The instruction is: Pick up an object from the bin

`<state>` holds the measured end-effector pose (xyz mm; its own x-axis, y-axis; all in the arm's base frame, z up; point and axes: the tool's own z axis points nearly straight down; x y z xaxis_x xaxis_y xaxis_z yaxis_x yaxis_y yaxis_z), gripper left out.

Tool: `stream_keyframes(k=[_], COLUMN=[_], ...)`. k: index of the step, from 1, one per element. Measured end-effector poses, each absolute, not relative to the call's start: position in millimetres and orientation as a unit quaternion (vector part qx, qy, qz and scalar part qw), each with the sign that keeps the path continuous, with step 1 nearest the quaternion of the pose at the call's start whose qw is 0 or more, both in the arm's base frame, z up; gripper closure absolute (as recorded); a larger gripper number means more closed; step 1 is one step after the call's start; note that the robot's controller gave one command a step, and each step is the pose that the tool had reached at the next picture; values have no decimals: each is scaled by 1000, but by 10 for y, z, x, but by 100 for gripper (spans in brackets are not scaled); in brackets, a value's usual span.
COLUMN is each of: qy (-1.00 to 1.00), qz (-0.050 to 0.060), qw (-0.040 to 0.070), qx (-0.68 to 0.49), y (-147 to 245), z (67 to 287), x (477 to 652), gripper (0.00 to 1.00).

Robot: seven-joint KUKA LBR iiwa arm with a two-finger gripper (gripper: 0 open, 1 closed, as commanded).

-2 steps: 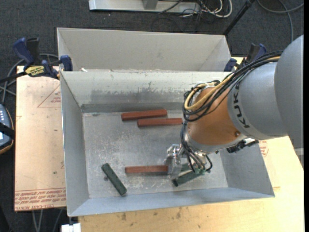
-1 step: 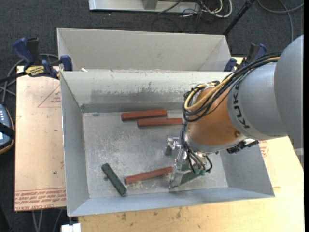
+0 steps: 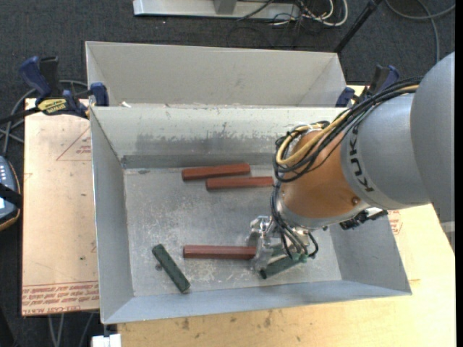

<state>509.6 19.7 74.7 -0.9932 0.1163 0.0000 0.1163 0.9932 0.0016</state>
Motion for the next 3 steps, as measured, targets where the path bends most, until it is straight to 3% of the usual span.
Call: stream_keyframes(k=[1,2,3], qy=[1000,1000,1000], qz=[1,0,0], qw=[6,-4,0], qx=[28,-20,-20], y=[449,345,349], z=[2206,1282,1324], x=[5300,5235,5255], gripper=[100,100,0])
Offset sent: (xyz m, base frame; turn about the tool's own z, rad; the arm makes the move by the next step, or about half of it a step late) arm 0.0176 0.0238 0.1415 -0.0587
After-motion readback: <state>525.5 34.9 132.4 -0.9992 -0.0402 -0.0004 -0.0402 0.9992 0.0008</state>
